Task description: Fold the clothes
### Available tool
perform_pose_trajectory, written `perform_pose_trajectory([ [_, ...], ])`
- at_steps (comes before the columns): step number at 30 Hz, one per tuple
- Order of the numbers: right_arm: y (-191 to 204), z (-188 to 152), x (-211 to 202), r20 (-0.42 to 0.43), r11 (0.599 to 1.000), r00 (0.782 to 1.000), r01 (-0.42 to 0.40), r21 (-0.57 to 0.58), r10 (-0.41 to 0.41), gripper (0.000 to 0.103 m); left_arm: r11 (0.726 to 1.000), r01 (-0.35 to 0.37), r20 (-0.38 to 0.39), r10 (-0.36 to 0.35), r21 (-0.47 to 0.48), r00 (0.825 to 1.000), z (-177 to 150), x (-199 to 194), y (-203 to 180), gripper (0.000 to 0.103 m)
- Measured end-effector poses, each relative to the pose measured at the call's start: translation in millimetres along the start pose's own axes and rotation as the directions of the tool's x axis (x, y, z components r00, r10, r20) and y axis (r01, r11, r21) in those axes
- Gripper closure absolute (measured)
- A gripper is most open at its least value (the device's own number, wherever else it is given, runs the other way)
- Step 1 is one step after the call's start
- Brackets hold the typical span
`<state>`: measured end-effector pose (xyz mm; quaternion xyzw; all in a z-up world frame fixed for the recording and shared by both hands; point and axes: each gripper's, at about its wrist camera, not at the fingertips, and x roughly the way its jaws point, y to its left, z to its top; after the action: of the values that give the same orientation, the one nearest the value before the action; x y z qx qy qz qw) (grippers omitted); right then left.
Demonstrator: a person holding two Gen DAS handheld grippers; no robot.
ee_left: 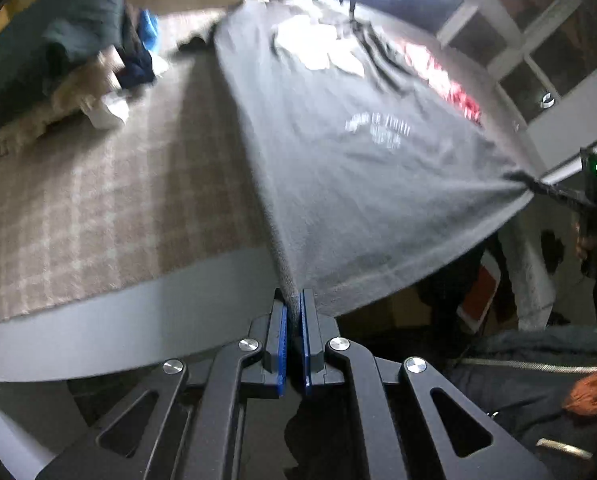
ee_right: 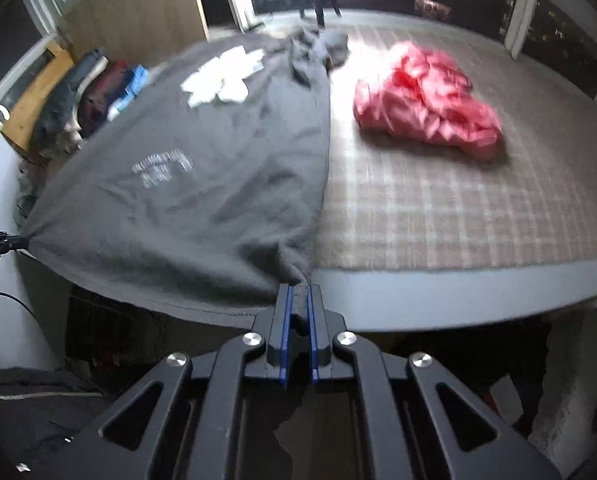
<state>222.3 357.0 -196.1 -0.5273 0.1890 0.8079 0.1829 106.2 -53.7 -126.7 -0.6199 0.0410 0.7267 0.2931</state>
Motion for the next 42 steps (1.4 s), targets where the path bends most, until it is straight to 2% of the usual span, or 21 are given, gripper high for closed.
perform_pose_trajectory([
  [3, -2, -12, 33, -0.073, 1.0, 0.997, 0.005, 0.018, -0.004, 0.096, 1.0, 0.009, -0.057, -0.007, 0.023, 0.998, -5, 23, 2, 0.098],
  [7, -2, -24, 75, -0.161, 0.999, 0.986, 0.04, 0.007, -0.038, 0.096, 0.999, -0.013, -0.127, 0.019, 0.045, 0.992, -3, 57, 7, 0.098],
  [10, -4, -26, 91, -0.211, 0.998, 0.976, 0.061, -0.003, -0.06, 0.096, 0.999, 0.007, -0.177, 0.001, 0.048, 0.984, -4, 61, 12, 0.096],
  [12, -3, -25, 88, -0.235, 0.998, 0.97, 0.06, -0.009, -0.061, 0.093, 0.999, 0.002, -0.205, 0.005, 0.038, 0.979, -7, 52, 20, 0.094],
  [13, -3, -25, 85, -0.248, 0.998, 0.967, 0.061, -0.011, -0.062, 0.091, 0.999, -0.008, -0.214, 0.015, 0.037, 0.977, -9, 44, 25, 0.087],
  [15, 0, -23, 68, -0.262, 0.997, 0.962, 0.065, -0.034, -0.072, 0.074, 0.998, -0.052, -0.209, 0.06, 0.042, 0.976, -10, 24, 37, 0.089],
  [17, 0, -14, 37, -0.212, 0.996, 0.974, 0.071, -0.05, -0.08, 0.07, 0.994, -0.104, -0.177, 0.107, 0.03, 0.978, -3, -1, 51, 0.089],
  [20, -5, 11, 0, -0.121, 0.997, 0.99, 0.066, -0.035, -0.07, 0.068, 0.985, -0.17, -0.066, 0.172, 0.036, 0.983, 35, -35, 57, 0.088],
  [22, -13, 48, 8, -0.072, 0.998, 0.996, 0.05, -0.032, -0.052, 0.059, 0.979, -0.195, 0.019, 0.194, 0.054, 0.981, 70, -48, 55, 0.087],
  [23, -17, 67, 12, -0.047, 0.999, 0.998, 0.041, -0.031, -0.043, 0.052, 0.975, -0.212, 0.058, 0.208, 0.07, 0.976, 89, -51, 51, 0.086],
  [26, -30, 123, 25, 0.026, 0.999, 1.0, 0.016, -0.028, -0.015, 0.05, 0.964, -0.249, 0.151, 0.233, 0.095, 0.961, 149, -45, 38, 0.083],
  [29, -42, 179, 38, 0.099, 1.0, 0.995, -0.009, -0.028, 0.012, 0.05, 0.963, -0.262, 0.195, 0.246, 0.059, 0.949, 201, -25, 27, 0.081],
  [31, -50, 217, 47, 0.148, 0.999, 0.989, -0.026, -0.029, 0.03, 0.05, 0.961, -0.278, 0.214, 0.271, 0.001, 0.939, 237, -10, 32, 0.08],
  [33, -58, 255, 56, 0.196, 0.999, 0.979, -0.043, -0.03, 0.048, 0.05, 0.958, -0.284, 0.206, 0.284, -0.034, 0.936, 263, 3, 35, 0.077],
  [36, -75, 294, 85, 0.177, 0.995, 0.98, -0.098, 0.012, 0.094, 0.05, 0.95, -0.306, 0.181, 0.313, -0.068, 0.932, 299, 19, 49, 0.07],
  [38, -82, 315, 104, 0.159, 0.993, 0.981, -0.119, 0.023, 0.114, 0.05, 0.939, -0.332, 0.165, 0.343, -0.091, 0.925, 323, 32, 60, 0.07],
  [42, -88, 344, 138, 0.135, 0.993, 0.984, -0.118, 0.015, 0.115, 0.049, 0.934, -0.331, 0.128, 0.348, -0.132, 0.929, 365, 60, 86, 0.07],
])
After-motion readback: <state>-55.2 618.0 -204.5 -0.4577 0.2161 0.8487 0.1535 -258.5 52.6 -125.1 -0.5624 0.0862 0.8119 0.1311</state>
